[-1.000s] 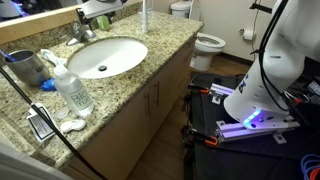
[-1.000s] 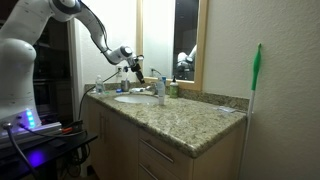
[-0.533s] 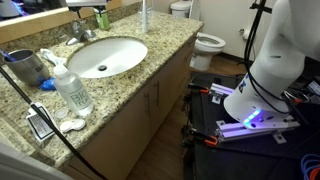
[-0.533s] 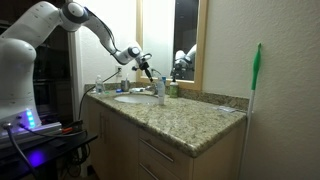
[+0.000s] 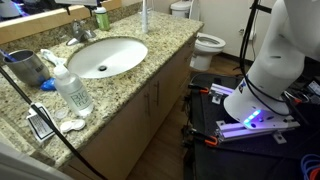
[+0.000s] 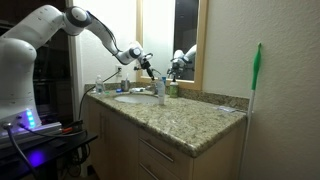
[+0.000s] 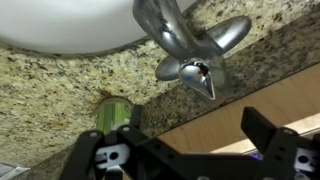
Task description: Pull the handle of the tap
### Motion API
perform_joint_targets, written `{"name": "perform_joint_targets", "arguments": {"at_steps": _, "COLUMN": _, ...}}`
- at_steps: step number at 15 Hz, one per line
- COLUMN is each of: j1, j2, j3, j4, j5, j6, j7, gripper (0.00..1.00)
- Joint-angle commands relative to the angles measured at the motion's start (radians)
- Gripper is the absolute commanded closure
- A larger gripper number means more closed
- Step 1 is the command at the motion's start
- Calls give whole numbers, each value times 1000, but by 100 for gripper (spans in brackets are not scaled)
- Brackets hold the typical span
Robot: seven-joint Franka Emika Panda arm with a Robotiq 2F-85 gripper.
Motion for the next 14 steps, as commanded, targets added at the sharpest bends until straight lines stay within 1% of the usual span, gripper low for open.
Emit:
{"name": "perform_joint_targets", "arguments": {"at_steps": 1, "j1": 16, "j2": 26, "j3": -24, "j4": 28, "j5": 26, "j6": 0, "j7": -12, "gripper": 0}}
{"name": "perform_joint_targets", "arguments": {"at_steps": 2, "j1": 16, "j2": 48, "j3": -28, "j4": 49, "j5": 26, "j6": 1, "j7": -6, "gripper": 0}}
{"name": "perform_joint_targets", "arguments": {"at_steps": 3, "j1": -3, "j2": 44, "j3": 6, "j4": 48, "j5": 39, "j6": -49, "j7": -71, "gripper": 0}}
{"name": "perform_joint_targets", "arguments": {"at_steps": 5, "j1": -13, "j2": 46, "j3": 32, "j4": 47, "j5": 48, "j6": -112, "j7": -153, "gripper": 0}}
{"name": "perform_joint_targets", "arguments": {"at_steps": 6, "j1": -1, "j2": 54, "j3": 17, "j4": 57, "j5": 44, "j6": -145, "j7": -156, "gripper": 0}}
{"name": "perform_joint_targets", "arguments": {"at_steps": 7, "j1": 14, "j2": 61, "j3": -8, "j4": 55, "j5": 40, "j6": -89, "j7": -109, "gripper": 0}}
{"name": "perform_joint_targets", "arguments": {"at_steps": 9, "j1": 16, "j2": 61, "j3": -5, "j4": 55, "j5": 39, "j6": -119, "j7": -126, "gripper": 0}}
{"name": "perform_joint_targets", "arguments": {"at_steps": 10, "j1": 16, "j2": 68, "j3": -10, "j4": 64, "j5": 40, "j6": -132, "j7": -120, "gripper": 14}}
{"name": "perform_joint_targets", "arguments": {"at_steps": 11, "j1": 29, "j2": 83, "j3": -14, "j4": 91, "j5": 36, "j6": -153, "j7": -104, "gripper": 26}}
{"name": "perform_joint_targets", "arguments": {"at_steps": 14, "j1": 40, "j2": 96, "j3": -23, "j4": 110, "j5": 34, "j6": -177, "j7": -74, "gripper": 46}}
